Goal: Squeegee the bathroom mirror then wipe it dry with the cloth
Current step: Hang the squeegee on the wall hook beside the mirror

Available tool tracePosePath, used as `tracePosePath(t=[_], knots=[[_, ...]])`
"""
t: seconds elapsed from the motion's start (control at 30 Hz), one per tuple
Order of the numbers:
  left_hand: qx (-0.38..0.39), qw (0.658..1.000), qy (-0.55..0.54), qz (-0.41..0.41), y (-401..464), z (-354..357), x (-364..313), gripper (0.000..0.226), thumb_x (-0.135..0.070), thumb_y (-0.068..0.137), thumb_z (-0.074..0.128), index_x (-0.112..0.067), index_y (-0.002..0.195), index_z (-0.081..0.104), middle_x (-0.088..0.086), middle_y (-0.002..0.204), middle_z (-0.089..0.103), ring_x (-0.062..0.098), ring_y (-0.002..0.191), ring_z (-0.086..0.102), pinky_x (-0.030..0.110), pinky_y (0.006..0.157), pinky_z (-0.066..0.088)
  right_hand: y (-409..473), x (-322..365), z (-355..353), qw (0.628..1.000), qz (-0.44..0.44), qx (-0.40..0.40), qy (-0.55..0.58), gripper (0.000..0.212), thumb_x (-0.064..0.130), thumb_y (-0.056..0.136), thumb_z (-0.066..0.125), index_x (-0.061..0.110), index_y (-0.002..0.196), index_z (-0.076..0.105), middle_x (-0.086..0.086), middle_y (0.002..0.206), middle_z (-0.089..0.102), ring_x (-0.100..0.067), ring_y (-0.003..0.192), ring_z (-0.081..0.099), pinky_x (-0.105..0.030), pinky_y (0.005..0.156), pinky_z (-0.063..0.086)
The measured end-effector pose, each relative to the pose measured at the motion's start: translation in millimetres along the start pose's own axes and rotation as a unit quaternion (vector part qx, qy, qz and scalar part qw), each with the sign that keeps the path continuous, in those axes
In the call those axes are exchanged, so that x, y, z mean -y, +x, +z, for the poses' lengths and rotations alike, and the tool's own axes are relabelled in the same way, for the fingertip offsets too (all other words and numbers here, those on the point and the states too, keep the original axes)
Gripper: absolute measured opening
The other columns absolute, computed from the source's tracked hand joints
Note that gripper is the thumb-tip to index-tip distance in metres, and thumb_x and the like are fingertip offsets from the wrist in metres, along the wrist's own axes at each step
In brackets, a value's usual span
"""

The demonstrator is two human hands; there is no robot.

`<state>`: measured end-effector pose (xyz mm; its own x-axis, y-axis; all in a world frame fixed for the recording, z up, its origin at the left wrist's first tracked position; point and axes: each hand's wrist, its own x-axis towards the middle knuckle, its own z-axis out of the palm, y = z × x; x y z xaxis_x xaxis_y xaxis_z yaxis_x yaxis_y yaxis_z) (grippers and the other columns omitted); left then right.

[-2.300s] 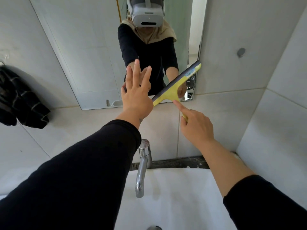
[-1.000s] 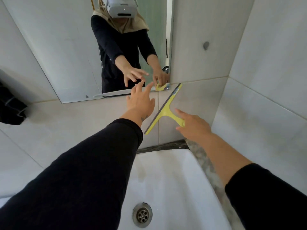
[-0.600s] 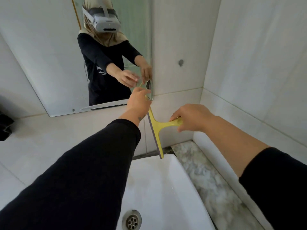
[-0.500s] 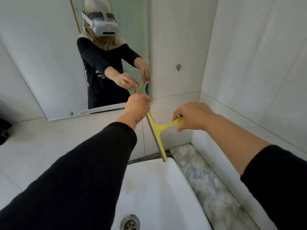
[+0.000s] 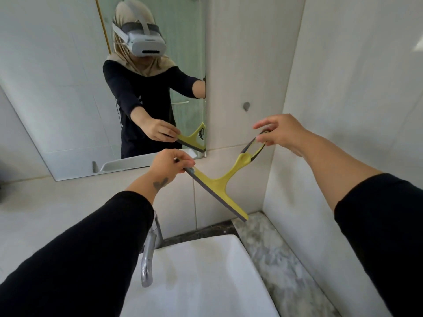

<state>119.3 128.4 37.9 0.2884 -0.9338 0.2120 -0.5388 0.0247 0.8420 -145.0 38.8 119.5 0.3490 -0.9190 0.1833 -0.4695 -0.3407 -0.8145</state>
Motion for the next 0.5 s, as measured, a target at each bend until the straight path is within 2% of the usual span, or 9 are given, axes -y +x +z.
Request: tracePosePath(t=[0.07,0.13,0.27,0.33,0.43,0.5], knots=[[-0.018,1.0,-0.023,0.002,3,4,4,0.015,-0.008,0.084,0.069,-0.018,0.073,0.067,0.003,0.079,0.067,0.016,0.077,0.062,0.021,0.073,0.055,12,-3,5,0.985,0.057,-0.059,0.149,0.031,-0.007,0.081,0.067,0.001,0.111,0.062,-0.008,0.072,0.061,-0.014,0.059,0.061,-0.02,0.063,0.053],[-0.027,0.999,-0.031,0.009,6,12,9,0.012,-0.009,0.086,0.067,-0.017,0.077,0.068,0.003,0.083,0.068,0.017,0.079,0.063,0.018,0.069,0.053,24,-3,15,0.959,0.089,-0.116,0.241,0.028,-0.007,0.082,0.066,0.003,0.107,0.06,-0.006,0.071,0.061,-0.008,0.049,0.062,-0.016,0.057,0.05],[-0.082,0.991,0.052,0.088,10,26,27,0.009,-0.013,0.088,0.064,-0.02,0.083,0.066,-0.001,0.088,0.066,0.008,0.077,0.058,0.016,0.069,0.045,51,1,29,0.931,0.106,-0.157,0.312,0.023,-0.002,0.078,0.071,0.017,0.089,0.064,0.001,0.071,0.065,-0.012,0.058,0.061,-0.023,0.058,0.042],[-0.102,0.983,0.074,0.134,12,35,36,0.007,-0.012,0.088,0.064,-0.018,0.086,0.066,-0.002,0.089,0.062,0.003,0.078,0.057,0.01,0.069,0.043,70,3,35,0.932,0.101,-0.154,0.313,0.023,-0.003,0.077,0.072,0.017,0.088,0.066,-0.001,0.072,0.066,-0.014,0.059,0.061,-0.026,0.062,0.048],[-0.111,0.974,0.087,0.175,22,54,43,0.006,-0.009,0.087,0.066,-0.014,0.086,0.07,-0.002,0.089,0.06,-0.002,0.075,0.057,0.005,0.068,0.042,101,1,39,0.949,0.089,-0.198,0.229,0.022,0.002,0.075,0.075,0.009,0.095,0.071,-0.003,0.069,0.065,-0.014,0.06,0.061,-0.027,0.067,0.053],[-0.106,0.972,0.085,0.194,32,67,43,0.006,-0.01,0.088,0.066,-0.014,0.086,0.07,-0.002,0.089,0.059,-0.001,0.075,0.057,0.005,0.068,0.042,117,-3,40,0.953,0.074,-0.241,0.167,0.023,0.01,0.074,0.077,0.009,0.096,0.074,-0.004,0.076,0.068,-0.017,0.068,0.065,-0.026,0.073,0.053]])
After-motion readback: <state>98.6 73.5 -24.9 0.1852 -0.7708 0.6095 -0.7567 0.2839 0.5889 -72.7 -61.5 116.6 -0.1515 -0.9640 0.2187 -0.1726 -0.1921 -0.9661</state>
